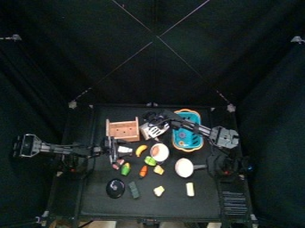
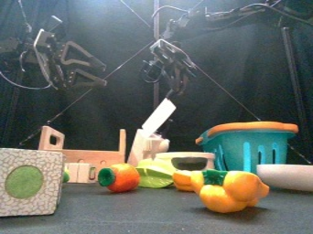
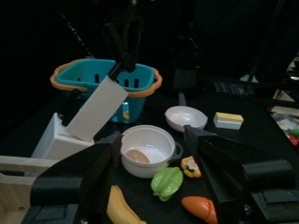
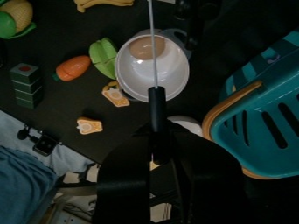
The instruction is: Place cleaver back in holder
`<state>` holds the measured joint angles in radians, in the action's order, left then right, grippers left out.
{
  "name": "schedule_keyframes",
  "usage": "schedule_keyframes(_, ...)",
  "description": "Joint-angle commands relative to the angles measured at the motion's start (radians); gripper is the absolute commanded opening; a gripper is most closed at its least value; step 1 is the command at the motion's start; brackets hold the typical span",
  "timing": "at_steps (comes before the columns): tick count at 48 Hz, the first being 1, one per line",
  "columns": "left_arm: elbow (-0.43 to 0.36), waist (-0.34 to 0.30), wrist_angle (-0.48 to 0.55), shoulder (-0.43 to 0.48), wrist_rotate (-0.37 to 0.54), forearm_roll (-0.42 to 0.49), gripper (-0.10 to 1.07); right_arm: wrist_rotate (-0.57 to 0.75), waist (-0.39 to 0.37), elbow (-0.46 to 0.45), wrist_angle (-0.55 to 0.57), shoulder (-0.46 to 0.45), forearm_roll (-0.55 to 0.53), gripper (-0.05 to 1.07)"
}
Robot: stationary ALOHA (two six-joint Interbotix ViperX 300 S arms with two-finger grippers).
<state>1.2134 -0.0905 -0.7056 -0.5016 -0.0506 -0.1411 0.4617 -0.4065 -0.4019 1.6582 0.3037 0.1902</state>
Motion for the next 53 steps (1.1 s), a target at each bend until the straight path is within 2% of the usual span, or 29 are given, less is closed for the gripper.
schedule_keyframes(1,-0.009,0.0,-0.003,-0.002,-0.002,0.002,0.93,-0.002,-0.012,-0.037,0.003,-0.017,0.003,0.47)
schedule_keyframes(14,-0.008,0.0,-0.005,-0.002,-0.003,0.002,0.93,0.002,-0.015,-0.071,0.032,0.005,0.005,0.47)
schedule_keyframes(32,-0.008,0.0,-0.005,-0.002,-0.002,0.002,0.93,0.008,-0.015,-0.175,0.114,0.061,0.003,0.47)
schedule_keyframes(53,-0.006,0.0,-0.005,-0.002,-0.002,0.003,0.93,0.018,-0.015,-0.176,0.149,0.064,0.011,0.44)
